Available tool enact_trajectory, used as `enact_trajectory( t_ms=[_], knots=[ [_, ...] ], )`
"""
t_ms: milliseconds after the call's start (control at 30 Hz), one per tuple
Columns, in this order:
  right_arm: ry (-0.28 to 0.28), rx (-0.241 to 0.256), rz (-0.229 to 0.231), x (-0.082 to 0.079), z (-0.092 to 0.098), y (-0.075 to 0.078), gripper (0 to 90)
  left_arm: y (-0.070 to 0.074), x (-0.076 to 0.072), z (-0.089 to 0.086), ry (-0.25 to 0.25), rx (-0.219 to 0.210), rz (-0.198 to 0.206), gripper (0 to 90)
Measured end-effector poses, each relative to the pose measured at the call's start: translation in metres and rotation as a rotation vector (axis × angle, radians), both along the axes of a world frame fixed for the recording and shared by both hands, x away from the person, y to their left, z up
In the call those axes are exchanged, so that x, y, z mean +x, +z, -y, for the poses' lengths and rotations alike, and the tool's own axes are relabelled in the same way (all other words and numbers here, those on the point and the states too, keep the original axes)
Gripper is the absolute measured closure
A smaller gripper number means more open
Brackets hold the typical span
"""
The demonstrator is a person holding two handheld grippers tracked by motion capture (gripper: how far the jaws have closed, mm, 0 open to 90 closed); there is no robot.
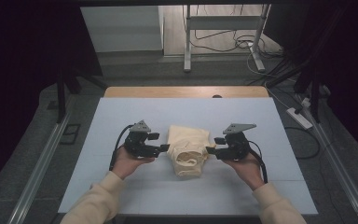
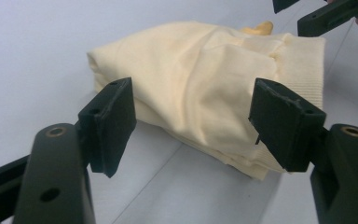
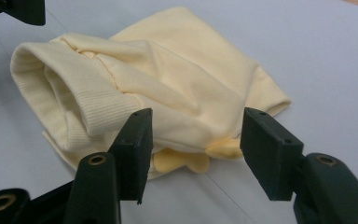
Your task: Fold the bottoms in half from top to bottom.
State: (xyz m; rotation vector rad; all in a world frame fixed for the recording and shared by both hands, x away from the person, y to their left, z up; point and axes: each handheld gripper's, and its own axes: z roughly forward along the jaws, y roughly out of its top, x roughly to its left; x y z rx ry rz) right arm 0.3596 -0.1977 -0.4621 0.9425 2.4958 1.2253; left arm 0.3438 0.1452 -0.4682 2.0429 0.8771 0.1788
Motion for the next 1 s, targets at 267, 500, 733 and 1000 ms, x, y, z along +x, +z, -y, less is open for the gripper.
enact_trajectory(
  t_ms=[267,500,733,1000],
  knots=[
    [0.083,0.008,-0.022,0.006,-0.022,0.008,84.9,-0.002,0.005,-0.004,0.014,0.009,-0.003,30.8],
    [0.145,-0.004,-0.009,0.005,-0.044,0.008,89.2,-0.007,0.007,-0.003,0.013,0.021,-0.015,30.2],
    [0.184,-0.023,-0.002,-0.004,-0.055,0.008,89.1,-0.009,0.007,-0.001,0.000,0.027,-0.023,29.7],
    [0.219,-0.100,-0.040,-0.016,-0.059,-0.011,89.3,-0.010,0.007,-0.005,0.007,0.021,-0.024,29.7]
  ],
)
